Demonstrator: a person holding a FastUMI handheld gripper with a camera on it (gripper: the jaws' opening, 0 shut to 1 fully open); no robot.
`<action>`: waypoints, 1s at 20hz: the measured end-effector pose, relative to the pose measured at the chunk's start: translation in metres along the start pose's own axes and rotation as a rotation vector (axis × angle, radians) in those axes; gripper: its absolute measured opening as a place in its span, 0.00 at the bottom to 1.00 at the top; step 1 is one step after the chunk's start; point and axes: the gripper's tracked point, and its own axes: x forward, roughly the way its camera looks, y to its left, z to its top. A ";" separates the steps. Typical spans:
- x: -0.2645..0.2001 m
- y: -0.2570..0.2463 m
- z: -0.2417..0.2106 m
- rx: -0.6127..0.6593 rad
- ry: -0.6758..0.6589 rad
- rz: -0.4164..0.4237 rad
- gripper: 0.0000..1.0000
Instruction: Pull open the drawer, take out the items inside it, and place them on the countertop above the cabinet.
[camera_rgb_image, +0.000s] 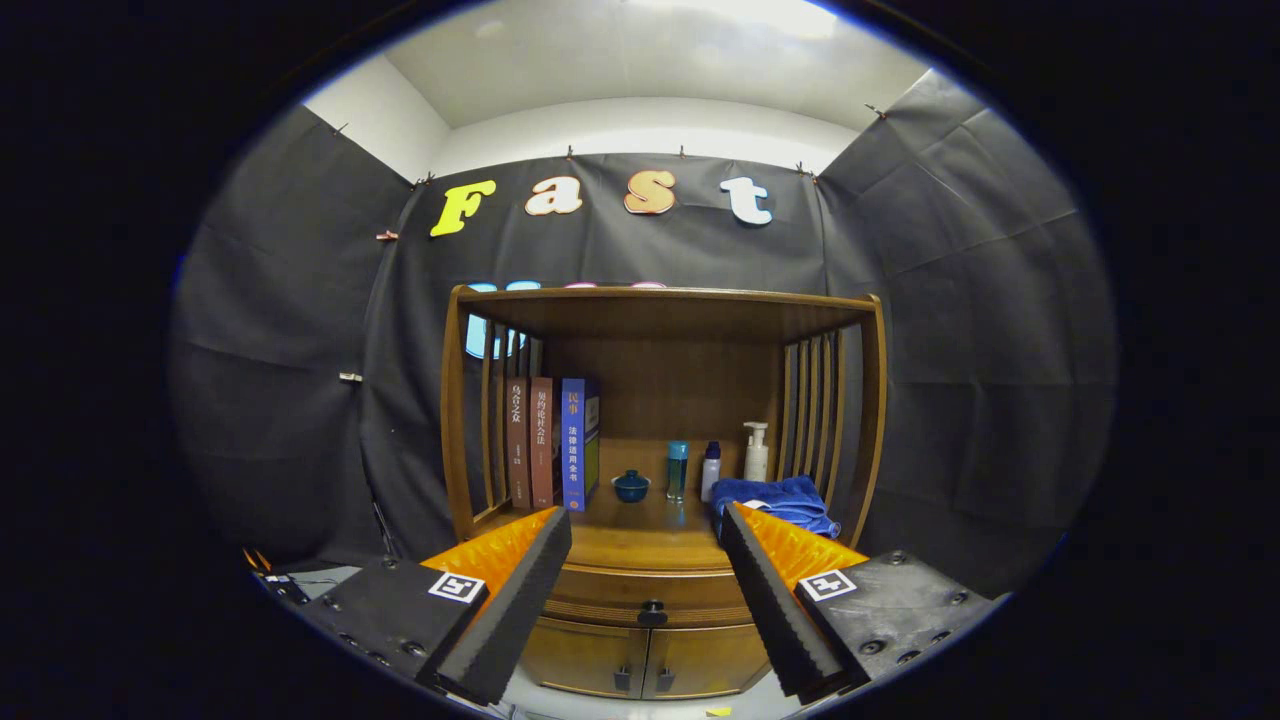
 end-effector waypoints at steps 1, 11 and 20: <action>0.002 0.000 -0.002 -0.001 0.004 0.001 0.98; 0.018 -0.010 -0.030 0.027 0.037 -0.006 0.98; 0.072 -0.015 -0.117 0.057 0.151 -0.008 0.98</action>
